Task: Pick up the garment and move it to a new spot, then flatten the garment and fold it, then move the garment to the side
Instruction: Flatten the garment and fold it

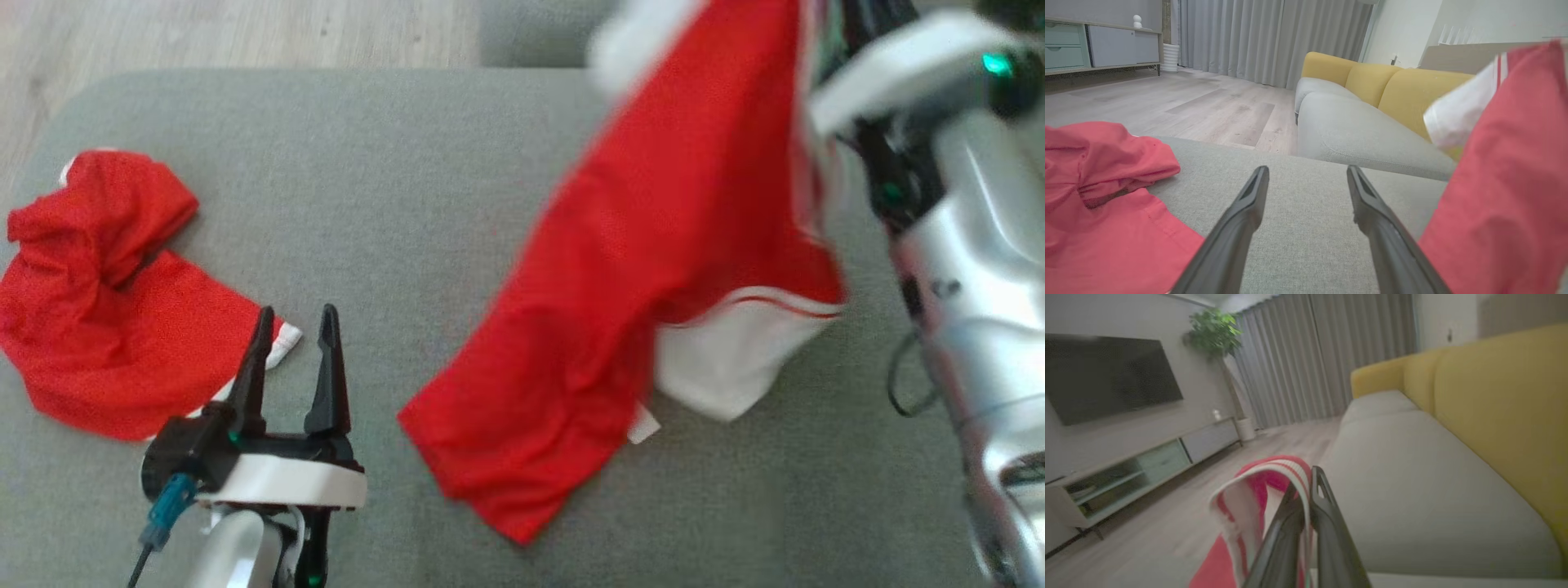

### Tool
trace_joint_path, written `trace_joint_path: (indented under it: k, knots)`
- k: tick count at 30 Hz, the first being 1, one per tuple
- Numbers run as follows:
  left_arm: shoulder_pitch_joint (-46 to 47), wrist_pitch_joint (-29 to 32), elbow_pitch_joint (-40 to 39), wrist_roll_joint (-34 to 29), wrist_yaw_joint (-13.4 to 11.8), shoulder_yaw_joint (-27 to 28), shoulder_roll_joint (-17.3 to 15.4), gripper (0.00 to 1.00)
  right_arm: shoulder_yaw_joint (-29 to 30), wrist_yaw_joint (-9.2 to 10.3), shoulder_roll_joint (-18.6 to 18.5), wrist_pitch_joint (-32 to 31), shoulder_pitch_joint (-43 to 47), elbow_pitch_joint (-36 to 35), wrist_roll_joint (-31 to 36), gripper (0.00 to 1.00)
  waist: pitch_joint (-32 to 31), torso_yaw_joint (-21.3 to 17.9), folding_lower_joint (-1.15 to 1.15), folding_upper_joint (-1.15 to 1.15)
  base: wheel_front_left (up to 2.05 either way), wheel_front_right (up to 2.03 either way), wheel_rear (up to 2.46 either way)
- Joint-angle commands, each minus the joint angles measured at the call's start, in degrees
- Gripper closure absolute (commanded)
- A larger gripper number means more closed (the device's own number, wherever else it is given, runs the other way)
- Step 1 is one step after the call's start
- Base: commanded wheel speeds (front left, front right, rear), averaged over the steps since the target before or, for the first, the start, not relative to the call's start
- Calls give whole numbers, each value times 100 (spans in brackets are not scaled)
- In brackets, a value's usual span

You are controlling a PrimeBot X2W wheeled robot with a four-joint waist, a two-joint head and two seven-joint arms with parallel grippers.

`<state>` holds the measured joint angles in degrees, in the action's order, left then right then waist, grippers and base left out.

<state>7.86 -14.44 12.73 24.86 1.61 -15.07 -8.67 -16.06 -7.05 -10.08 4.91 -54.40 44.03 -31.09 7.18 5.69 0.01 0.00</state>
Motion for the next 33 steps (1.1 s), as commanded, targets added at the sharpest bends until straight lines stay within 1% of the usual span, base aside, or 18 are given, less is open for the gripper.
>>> trace_joint_path:
  k: [1,5,6,7,10,12,18,22,25,29,33]
  knots:
    - [240,-55,-163,-58,34,153,-51,0,71,-44,14,79,-180,-30,79,100,126,104,-1,0,0,0,0]
    - [376,-55,-128,-103,103,73,-21,0,491,-44,-210,387,-219,875,277,100,321,254,-1,0,0,0,0]
    - [410,-55,-123,-114,116,60,-13,0,571,-44,-230,463,-251,1055,302,54,365,282,-1,0,0,0,0]
    - [441,-55,-120,-122,125,56,-5,0,622,-44,-224,498,-284,1214,303,0,404,301,-1,0,0,0,0]
    - [510,-56,-109,-146,138,75,5,0,653,-44,-176,535,-356,1581,322,0,474,301,-1,0,0,0,0]
    - [531,-56,-92,-157,141,103,12,0,564,-44,-130,432,-367,1770,354,0,475,270,-1,0,0,0,0]
    - [452,-56,-37,-167,125,240,18,0,132,-44,3,-55,-214,1860,313,0,292,30,-1,0,0,0,0]
    - [347,-56,-44,-168,113,350,3,0,-112,-44,25,-298,104,1572,216,0,119,-156,-1,0,0,0,0]
    - [239,-56,-71,-162,84,454,-15,0,-219,-44,39,-380,536,1230,142,0,-1,-297,-1,0,0,0,0]
    - [84,-56,-127,-153,56,563,-44,0,-167,-44,109,-496,1320,810,88,0,-94,-414,-1,0,0,0,0]
    - [-2,-56,-160,-150,42,603,-64,0,8,-44,308,-676,2088,466,154,0,-111,-452,-1,0,0,0,0]
